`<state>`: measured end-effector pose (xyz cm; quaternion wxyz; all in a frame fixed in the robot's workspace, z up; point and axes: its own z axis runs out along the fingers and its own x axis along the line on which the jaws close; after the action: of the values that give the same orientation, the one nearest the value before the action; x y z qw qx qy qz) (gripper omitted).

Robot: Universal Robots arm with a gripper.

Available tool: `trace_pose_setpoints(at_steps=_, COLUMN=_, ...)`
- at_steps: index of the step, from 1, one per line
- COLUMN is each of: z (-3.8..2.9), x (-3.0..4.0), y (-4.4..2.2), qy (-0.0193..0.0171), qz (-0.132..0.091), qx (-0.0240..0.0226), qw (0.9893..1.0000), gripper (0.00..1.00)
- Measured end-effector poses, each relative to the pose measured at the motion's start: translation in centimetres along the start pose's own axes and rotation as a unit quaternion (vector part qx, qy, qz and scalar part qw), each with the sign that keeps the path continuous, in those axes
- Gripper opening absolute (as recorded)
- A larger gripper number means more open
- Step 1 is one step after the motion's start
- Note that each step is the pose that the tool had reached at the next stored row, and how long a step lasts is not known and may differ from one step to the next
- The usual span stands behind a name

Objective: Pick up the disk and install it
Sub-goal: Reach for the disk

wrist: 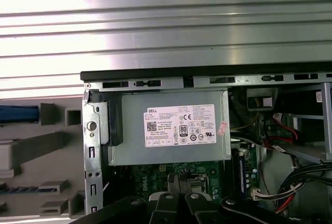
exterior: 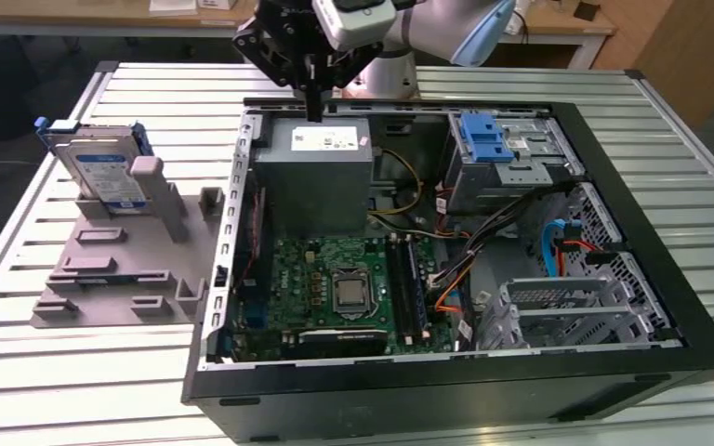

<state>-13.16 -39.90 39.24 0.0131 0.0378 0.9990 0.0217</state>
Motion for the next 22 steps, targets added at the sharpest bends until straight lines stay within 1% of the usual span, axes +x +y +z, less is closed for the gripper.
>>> trace_pose_setpoints(at_steps=5, z=0.00, x=0.05, y=0.00, qy=0.0000, qz=0.000, qx=0.0000, qw=1.0000, gripper=0.11)
trace_pose_setpoints(at_steps=22, z=0.01, x=0.67, y=-0.05, qy=0.0000, qz=0.000, qx=0.0000, qw=1.0000, gripper=0.11)
